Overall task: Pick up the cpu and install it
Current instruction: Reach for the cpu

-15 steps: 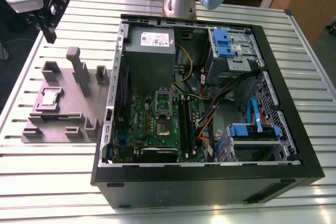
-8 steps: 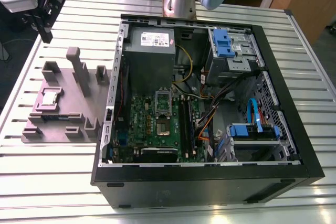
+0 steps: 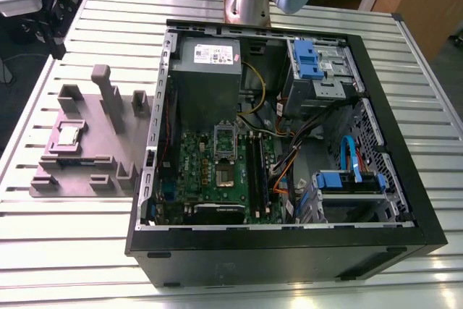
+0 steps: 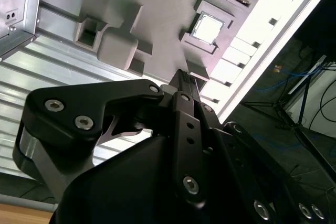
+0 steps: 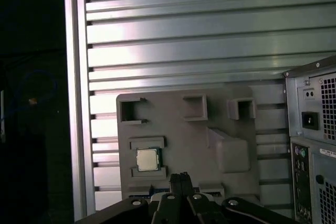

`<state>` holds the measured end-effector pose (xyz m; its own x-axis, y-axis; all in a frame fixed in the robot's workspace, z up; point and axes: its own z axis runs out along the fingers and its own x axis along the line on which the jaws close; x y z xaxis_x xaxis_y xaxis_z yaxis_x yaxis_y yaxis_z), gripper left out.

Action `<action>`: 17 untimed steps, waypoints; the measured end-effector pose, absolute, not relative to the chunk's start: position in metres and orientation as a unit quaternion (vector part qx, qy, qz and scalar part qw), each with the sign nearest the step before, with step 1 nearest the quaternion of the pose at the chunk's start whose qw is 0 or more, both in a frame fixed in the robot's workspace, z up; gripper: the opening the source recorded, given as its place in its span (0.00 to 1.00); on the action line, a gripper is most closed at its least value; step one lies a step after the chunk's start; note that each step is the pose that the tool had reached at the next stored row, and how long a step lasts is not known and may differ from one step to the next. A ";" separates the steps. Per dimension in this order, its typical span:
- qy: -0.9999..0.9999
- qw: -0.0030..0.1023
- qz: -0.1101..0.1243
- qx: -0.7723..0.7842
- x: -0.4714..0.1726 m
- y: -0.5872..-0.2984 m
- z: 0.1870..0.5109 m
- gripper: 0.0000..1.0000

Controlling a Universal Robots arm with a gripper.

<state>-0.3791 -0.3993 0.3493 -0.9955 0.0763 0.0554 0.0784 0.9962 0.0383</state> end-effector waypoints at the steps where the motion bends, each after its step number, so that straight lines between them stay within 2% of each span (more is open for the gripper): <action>1: -0.999 0.027 -0.020 -0.039 -0.381 -0.399 0.349 0.10; 17: -0.999 0.027 -0.020 -0.039 -0.419 -0.399 0.348 0.10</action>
<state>-0.4190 -0.3993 0.3484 -0.9956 0.0762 0.0552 0.0783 0.9962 0.0382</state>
